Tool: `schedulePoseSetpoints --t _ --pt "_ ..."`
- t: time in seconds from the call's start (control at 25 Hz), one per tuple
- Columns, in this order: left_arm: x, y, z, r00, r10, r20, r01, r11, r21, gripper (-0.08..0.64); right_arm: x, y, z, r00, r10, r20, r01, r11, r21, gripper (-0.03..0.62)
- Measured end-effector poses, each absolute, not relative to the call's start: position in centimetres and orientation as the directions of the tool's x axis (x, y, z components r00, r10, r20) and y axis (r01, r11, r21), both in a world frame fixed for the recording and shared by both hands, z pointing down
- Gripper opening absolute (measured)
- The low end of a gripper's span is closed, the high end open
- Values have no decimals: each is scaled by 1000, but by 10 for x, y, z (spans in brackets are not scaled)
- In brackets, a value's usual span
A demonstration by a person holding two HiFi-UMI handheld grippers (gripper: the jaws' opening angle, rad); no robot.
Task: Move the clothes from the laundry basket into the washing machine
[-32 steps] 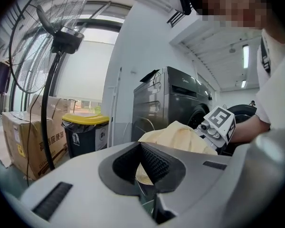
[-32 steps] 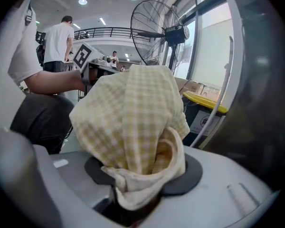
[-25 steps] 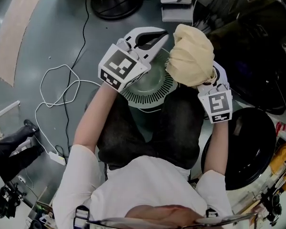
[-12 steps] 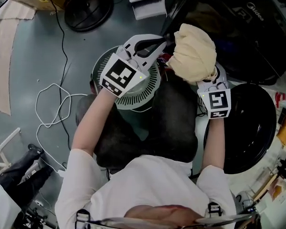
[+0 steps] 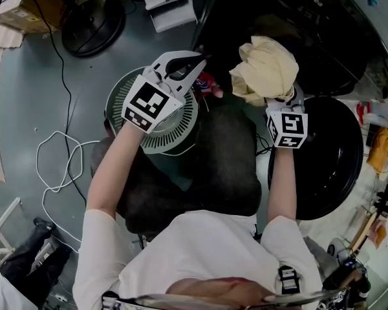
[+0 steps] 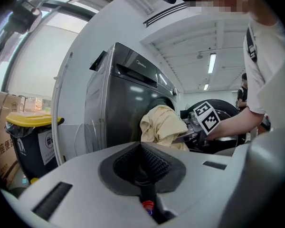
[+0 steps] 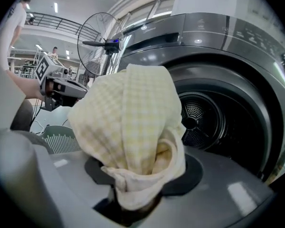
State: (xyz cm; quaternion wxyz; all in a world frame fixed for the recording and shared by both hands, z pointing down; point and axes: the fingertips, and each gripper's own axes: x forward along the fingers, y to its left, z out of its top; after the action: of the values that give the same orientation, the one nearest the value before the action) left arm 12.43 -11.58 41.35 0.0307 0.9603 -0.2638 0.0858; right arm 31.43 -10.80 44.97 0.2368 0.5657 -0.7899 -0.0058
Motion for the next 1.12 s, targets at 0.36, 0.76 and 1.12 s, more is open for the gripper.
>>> schedulePoseSetpoints --t 0.36,0.76,1.12 --pt "169 -116 410 897 -395 199 -398 -917 -25 6 370 -117 462 -111 -926 361 -928 227 295 226" --pt "212 -112 437 922 -338 190 -342 -940 -11 6 430 -139 485 59 -940 336 -934 66 350 227" --pt "223 -119 445 921 -339 189 -339 -940 -38 6 442 -167 477 134 -964 229 -876 -7 482 230"
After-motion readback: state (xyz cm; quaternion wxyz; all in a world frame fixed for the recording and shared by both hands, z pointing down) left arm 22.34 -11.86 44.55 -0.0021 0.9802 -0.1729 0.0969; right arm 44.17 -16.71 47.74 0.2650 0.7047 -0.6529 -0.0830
